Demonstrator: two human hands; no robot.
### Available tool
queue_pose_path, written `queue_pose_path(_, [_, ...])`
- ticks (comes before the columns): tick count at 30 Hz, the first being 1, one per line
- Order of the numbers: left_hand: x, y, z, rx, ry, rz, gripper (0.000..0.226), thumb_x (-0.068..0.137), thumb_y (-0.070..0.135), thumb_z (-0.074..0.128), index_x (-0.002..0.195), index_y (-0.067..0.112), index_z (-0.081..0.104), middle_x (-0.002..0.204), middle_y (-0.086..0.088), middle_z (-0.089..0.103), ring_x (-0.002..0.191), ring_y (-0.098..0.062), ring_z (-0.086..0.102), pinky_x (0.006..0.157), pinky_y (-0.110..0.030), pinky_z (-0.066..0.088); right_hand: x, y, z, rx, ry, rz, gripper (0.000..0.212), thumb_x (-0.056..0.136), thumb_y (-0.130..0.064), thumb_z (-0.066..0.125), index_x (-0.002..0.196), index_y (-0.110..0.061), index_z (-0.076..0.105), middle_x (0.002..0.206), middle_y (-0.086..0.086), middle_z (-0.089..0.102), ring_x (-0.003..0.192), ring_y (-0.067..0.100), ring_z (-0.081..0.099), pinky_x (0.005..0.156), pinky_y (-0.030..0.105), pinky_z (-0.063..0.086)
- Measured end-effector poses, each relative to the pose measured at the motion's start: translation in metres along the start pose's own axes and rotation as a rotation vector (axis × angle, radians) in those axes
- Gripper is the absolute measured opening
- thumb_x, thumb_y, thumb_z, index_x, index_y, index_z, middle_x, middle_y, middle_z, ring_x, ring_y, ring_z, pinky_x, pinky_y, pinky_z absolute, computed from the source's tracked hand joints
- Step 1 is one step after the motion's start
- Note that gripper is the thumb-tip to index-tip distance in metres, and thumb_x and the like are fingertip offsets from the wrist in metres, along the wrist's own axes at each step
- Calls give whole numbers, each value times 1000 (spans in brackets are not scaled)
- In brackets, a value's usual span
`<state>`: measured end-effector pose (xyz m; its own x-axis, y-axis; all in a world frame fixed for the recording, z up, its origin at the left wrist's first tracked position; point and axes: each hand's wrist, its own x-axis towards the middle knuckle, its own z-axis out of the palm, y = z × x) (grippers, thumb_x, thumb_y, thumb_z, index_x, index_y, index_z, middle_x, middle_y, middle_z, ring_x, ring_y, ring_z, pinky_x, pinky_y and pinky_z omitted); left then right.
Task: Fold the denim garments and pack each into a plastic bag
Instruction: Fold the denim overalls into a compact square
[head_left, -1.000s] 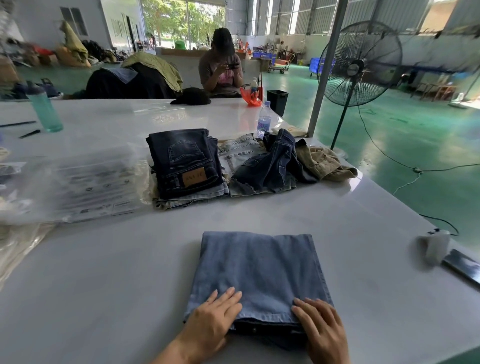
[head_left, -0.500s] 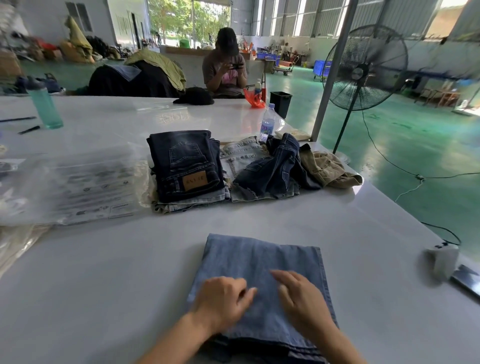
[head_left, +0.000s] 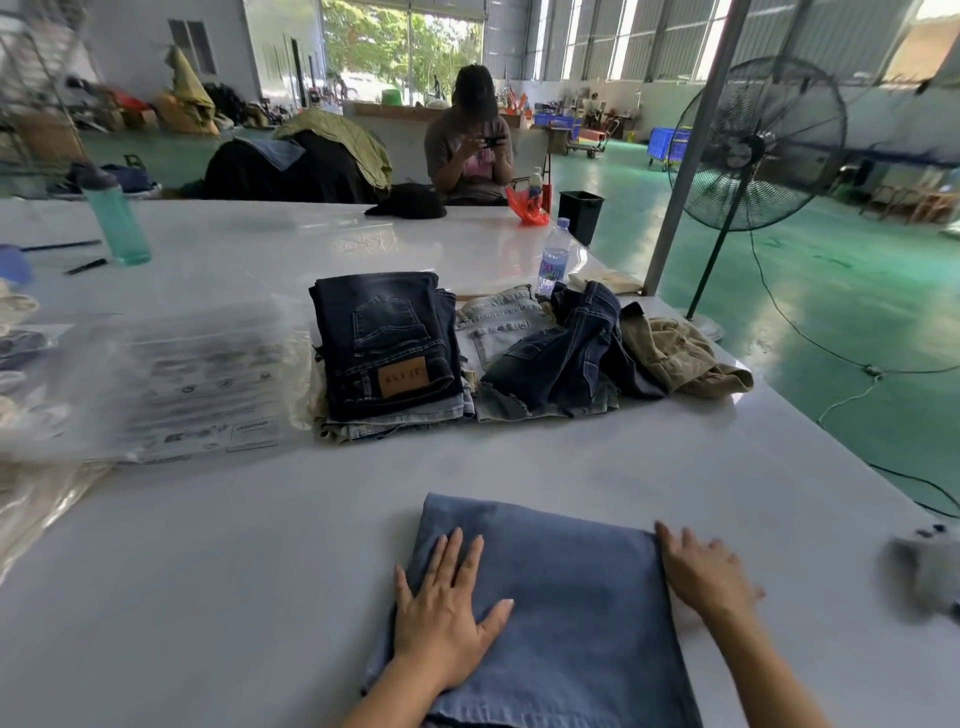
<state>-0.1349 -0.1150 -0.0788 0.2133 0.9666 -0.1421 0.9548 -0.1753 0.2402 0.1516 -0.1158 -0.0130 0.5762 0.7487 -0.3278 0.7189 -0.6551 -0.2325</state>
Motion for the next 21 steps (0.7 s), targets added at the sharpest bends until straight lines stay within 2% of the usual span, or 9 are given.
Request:
queue_pose_path(4, [-17, 13, -18, 49, 277, 67, 80, 78, 70, 31, 146, 27, 32, 159, -5, 8, 147, -17, 10, 113, -52, -14, -57, 5, 22, 355, 5, -3, 78, 90, -60, 44, 145, -6, 32, 142, 20, 45, 130, 35, 44, 107, 41, 35])
queue_pose_path(5, [-25, 12, -18, 28, 275, 108, 84, 72, 70, 33, 142, 25, 35, 159, -6, 3, 147, -18, 4, 112, -51, -13, -75, 5, 34, 428, -16, -10, 83, 85, -57, 56, 143, -3, 32, 138, 22, 48, 126, 35, 47, 104, 40, 37])
queue_pose_path(8, [-52, 7, -4, 129, 301, 274, 98, 66, 68, 36, 151, 33, 3, 159, -6, -12, 146, -27, -12, 112, -53, -7, -107, 11, 56, 685, -27, 11, 107, 57, -56, 82, 131, 11, 43, 123, 30, 55, 109, 38, 54, 90, 41, 38])
queue_pose_path(10, [-61, 6, 4, 213, 337, 364, 92, 70, 63, 35, 149, 37, -3, 158, -11, -12, 145, -34, -12, 112, -54, -5, -110, 14, 56, 617, -35, -53, 101, 52, -65, 75, 120, 5, 51, 116, 25, 60, 100, 32, 57, 79, 34, 38])
queue_pose_path(13, [-60, 26, -10, 218, 86, 290, 108, 64, 86, 21, 151, 27, -8, 156, -16, -19, 141, -44, -15, 108, -57, -6, -98, 17, 35, 402, -10, -102, 55, 80, -47, 70, 112, -5, 52, 116, 19, 62, 107, 31, 60, 74, 31, 38])
queue_pose_path(15, [-50, 39, -21, 232, 68, 263, 96, 72, 84, 24, 150, 32, 1, 154, -13, -26, 136, -52, -18, 107, -60, -7, -85, 17, 18, 94, 11, -132, 52, 86, -53, 59, 115, -10, 52, 121, 14, 62, 111, 28, 59, 73, 30, 39])
queue_pose_path(17, [-41, 47, -23, 136, -196, 263, 89, 80, 80, 31, 149, 37, -5, 151, -9, -35, 132, -45, -35, 106, -62, -17, -71, 7, -1, -222, 117, -165, 54, 87, -56, 54, 121, -14, 53, 123, 8, 61, 113, 25, 58, 80, 30, 45])
queue_pose_path(18, [-41, 47, -28, 90, -313, 253, 89, 82, 77, 33, 150, 37, -7, 150, -7, -36, 133, -40, -37, 106, -62, -19, -64, -4, -7, -262, 217, -204, 53, 88, -54, 54, 125, -16, 53, 124, 6, 59, 114, 26, 57, 85, 31, 47])
queue_pose_path(21, [-40, 33, -39, 42, -339, 303, 83, 86, 70, 38, 151, 35, 1, 155, -1, -27, 141, -33, -26, 114, -54, -12, -54, -60, -5, -75, 392, -488, 54, 93, -50, 49, 139, -24, 43, 137, 3, 48, 126, 24, 46, 98, 38, 40])
